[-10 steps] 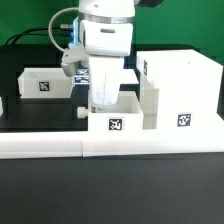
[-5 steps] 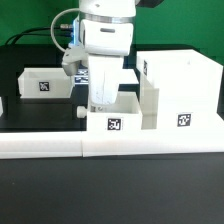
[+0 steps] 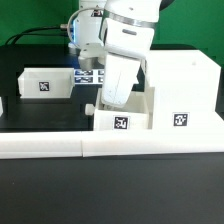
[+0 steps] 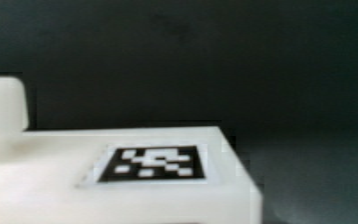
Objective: Assemble drawer
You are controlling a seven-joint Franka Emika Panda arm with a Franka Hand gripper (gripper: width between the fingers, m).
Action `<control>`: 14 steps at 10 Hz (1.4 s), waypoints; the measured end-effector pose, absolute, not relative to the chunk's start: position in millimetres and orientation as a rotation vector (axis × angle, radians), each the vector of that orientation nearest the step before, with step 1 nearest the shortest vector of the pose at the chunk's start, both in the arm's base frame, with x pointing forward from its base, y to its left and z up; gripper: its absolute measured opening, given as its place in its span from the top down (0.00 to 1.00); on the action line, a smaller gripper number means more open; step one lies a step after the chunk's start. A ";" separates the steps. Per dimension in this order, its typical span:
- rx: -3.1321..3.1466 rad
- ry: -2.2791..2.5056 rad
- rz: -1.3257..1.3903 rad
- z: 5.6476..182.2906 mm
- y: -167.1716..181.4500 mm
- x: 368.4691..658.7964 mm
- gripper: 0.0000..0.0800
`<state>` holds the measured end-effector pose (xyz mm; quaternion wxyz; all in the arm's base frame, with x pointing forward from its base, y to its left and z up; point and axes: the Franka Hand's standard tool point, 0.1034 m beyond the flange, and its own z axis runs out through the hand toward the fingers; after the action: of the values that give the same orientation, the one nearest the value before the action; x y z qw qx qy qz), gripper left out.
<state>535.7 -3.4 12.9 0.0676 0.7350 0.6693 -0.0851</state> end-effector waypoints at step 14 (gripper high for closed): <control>2.201 2.061 -0.323 19.8 -21.2 529.5 0.26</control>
Offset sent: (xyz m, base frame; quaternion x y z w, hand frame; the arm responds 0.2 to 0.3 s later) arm 0.0000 0.0000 0.0000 0.0000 0.0000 0.0000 1.0000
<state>529.5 -21.2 19.8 0.0544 0.7248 0.6785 -0.1065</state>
